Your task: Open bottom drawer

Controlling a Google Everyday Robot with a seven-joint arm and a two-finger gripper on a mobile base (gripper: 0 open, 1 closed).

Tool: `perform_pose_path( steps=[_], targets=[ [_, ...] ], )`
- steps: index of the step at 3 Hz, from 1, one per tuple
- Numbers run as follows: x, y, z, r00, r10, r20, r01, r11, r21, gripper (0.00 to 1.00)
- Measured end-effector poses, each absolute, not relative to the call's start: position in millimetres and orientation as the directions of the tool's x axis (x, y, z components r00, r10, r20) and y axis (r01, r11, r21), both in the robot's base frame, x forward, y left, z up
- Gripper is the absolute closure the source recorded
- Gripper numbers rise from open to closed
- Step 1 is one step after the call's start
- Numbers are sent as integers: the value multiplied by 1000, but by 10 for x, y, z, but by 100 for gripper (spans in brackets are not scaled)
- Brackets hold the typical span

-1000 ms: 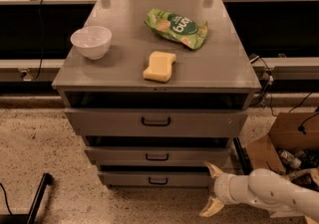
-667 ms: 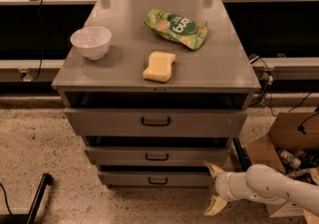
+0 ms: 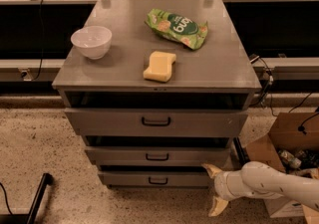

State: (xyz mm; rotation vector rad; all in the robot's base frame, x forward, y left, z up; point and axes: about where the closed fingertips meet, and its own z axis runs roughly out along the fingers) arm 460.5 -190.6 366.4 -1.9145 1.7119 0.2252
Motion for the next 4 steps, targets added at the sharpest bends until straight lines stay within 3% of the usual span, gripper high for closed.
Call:
perform_pose_path(
  steps=[4],
  targets=[
    [4607, -2060, 2956, 101, -948, -303, -950, -1, -313, 0]
  ],
)
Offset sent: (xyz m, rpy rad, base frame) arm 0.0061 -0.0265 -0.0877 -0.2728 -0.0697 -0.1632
